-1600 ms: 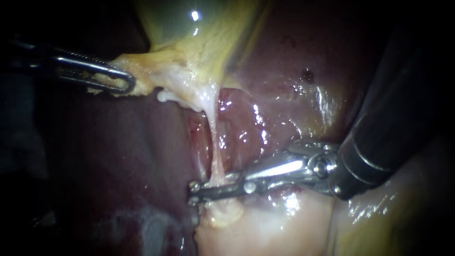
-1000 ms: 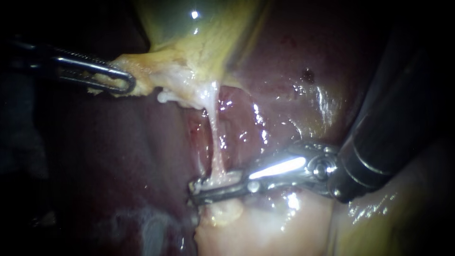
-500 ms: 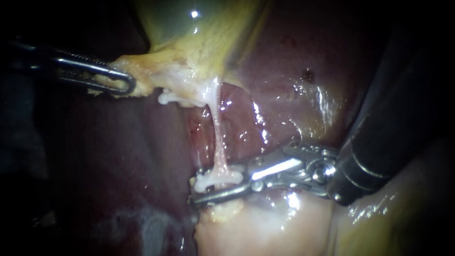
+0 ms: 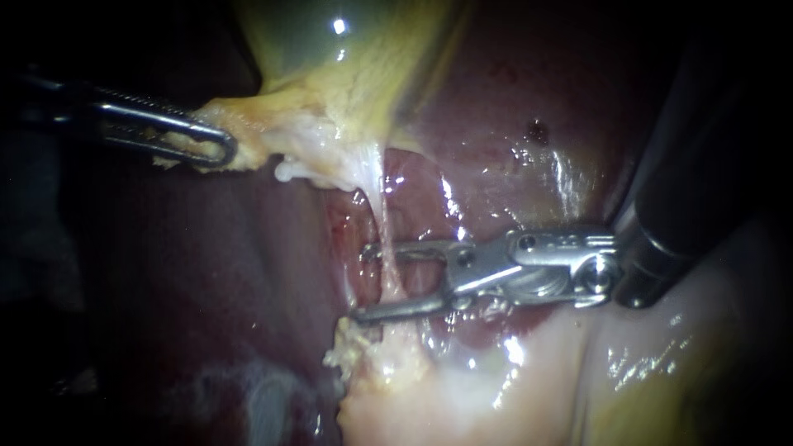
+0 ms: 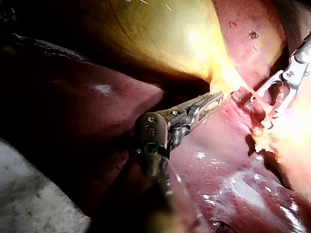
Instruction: Going back first clip right tube
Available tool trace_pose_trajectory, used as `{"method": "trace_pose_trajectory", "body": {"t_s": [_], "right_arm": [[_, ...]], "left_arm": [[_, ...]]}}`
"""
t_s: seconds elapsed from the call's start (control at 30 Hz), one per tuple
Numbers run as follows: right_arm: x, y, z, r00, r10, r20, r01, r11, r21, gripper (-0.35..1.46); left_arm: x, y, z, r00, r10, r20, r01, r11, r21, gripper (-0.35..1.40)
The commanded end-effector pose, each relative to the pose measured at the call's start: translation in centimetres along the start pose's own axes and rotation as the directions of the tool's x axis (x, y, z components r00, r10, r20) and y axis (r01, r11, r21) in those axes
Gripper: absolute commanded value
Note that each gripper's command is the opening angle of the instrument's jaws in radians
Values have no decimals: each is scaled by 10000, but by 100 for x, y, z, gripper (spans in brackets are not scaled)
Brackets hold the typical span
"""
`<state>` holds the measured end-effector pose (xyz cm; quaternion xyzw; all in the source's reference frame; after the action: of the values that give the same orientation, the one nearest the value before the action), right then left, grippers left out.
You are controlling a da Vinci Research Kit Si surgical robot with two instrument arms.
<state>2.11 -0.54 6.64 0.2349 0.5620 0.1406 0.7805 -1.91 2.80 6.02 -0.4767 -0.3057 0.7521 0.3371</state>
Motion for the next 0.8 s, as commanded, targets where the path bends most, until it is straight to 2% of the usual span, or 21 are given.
{"method": "trace_pose_trajectory", "body": {"t_s": [0.03, 0.27, 0.6, 0.8], "right_arm": [[1, 1, -5, 9999, -121, 3, 121, 9999, 17, 50], [5, 2, -43, 9983, -577, -14, 578, 9982, 147, 50], [33, 5, -111, 9969, -787, -78, 790, 9962, 360, 50], [45, 6, -124, 9969, -778, -75, 779, 9968, 177, 50]], "left_arm": [[0, 0, 0, 10000, 10, -7, -10, 10000, 17, -35], [0, 0, 0, 10000, 11, -6, -11, 10000, 17, -35], [0, 0, 0, 10000, 12, -6, -12, 10000, 17, -35], [0, 0, 0, 10000, 11, -7, -11, 10000, 19, -35]]}}
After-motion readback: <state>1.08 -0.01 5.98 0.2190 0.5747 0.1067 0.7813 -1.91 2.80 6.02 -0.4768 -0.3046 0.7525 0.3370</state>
